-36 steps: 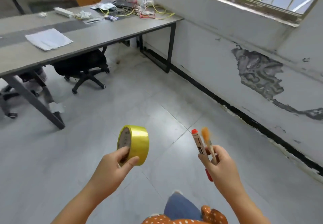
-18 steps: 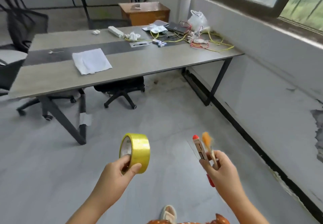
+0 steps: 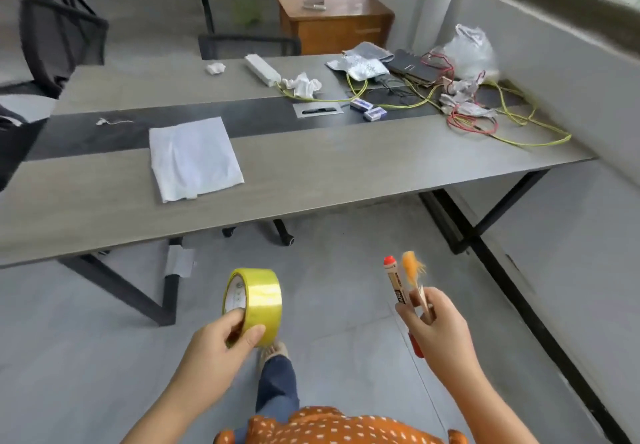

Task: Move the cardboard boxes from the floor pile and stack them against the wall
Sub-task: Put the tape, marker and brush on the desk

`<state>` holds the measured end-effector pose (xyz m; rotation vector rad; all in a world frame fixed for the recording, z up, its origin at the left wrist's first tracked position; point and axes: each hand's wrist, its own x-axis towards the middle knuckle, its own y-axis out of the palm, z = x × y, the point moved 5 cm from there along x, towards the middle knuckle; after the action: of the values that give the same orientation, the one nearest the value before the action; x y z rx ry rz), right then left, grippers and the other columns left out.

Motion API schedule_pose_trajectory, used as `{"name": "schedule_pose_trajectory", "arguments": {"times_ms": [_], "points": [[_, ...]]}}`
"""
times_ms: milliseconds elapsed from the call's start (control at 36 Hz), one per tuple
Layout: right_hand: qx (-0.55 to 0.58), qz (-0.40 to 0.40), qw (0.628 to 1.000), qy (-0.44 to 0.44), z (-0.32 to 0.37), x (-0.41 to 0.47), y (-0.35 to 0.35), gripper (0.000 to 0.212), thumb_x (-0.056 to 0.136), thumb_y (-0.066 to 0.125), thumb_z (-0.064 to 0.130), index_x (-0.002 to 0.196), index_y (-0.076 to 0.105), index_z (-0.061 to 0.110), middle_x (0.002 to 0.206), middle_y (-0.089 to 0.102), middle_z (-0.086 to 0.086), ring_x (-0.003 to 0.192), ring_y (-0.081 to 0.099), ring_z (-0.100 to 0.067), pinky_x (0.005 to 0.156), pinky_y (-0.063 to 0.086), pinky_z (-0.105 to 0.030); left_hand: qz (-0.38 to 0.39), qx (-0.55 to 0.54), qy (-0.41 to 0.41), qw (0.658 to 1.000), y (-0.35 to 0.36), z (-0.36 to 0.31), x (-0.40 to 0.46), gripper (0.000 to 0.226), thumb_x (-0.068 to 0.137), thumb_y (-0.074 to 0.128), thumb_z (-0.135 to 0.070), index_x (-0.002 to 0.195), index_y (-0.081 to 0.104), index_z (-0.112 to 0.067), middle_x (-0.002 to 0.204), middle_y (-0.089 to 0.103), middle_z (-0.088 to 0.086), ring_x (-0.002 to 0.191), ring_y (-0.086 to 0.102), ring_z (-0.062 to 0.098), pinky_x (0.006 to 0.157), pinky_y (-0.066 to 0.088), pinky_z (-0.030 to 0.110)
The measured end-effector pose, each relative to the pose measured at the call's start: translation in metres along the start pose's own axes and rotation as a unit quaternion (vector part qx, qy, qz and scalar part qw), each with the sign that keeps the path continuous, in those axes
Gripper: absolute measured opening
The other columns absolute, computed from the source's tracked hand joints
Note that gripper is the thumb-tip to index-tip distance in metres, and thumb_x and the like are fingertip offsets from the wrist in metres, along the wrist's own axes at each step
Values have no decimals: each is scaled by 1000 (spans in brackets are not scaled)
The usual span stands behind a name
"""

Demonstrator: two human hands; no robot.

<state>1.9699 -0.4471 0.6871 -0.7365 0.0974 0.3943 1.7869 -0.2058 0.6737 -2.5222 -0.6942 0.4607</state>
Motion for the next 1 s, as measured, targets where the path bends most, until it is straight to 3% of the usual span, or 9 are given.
{"name": "schedule_pose_trajectory", "arguments": {"times_ms": [56,111,167,278,500,583,778,889,1000], "points": [[4,-5,1000,7,23,33,11,12,87,67,21,84,56,15,81,56,-8,71,56,-32,66,51,-46,-1,1,-1,1000,-22,-5,43,13,84,66,-41,83,58,-31,72,62,11,62,49,11,57,35,21],[11,-6,1000,6,48,65,22,13,87,67,22,85,57,14,80,57,-10,72,56,-34,65,50,-45,0,14,-8,1000,-44,-10,83,41,68,54,-65,86,56,-28,73,63,11,61,49,11,59,37,24],[7,-1,1000,2,70,96,32,14,87,67,23,82,55,16,78,57,-10,72,57,-34,64,50,-43,2,24,-2,1000,-62,-17,122,49,62,47,-69,90,56,-30,73,64,4,62,51,13,61,39,23],[6,3,1000,6,98,153,47,17,86,67,22,80,53,16,75,57,-11,67,57,-33,62,49,-44,9,33,11,999,-81,-26,192,32,78,62,-48,76,60,-16,59,52,-10,58,44,5,57,34,19],[-30,33,999,23,117,281,55,16,87,66,26,82,55,15,74,58,-11,64,56,-29,60,46,-38,20,80,21,996,-83,-35,321,50,79,57,-51,77,57,-1,58,42,-3,56,36,9,53,26,22],[-50,45,998,11,126,343,63,18,87,66,27,81,54,16,73,57,-10,65,57,-33,62,48,-41,23,110,4,994,-76,-36,367,31,90,61,-27,70,49,-7,57,38,-4,54,34,12,52,25,24],[-124,126,984,35,143,465,95,21,87,62,26,84,52,8,86,59,-14,71,62,-35,54,45,-33,43,248,-49,967,-48,-41,463,36,96,49,-32,66,31,-24,61,43,-5,63,43,17,56,29,31],[-196,167,966,37,142,510,115,23,90,55,29,73,42,19,88,59,-9,60,62,-26,46,38,-28,39,346,-42,936,-30,-43,502,21,99,43,-33,82,42,-20,71,47,-6,82,47,22,63,31,29],[-233,177,955,40,141,533,129,24,93,51,30,76,40,16,93,55,-8,72,54,-27,52,32,-30,77,453,-54,887,-14,-40,524,25,102,38,-30,112,54,-14,111,62,3,107,54,25,69,27,29]]}}
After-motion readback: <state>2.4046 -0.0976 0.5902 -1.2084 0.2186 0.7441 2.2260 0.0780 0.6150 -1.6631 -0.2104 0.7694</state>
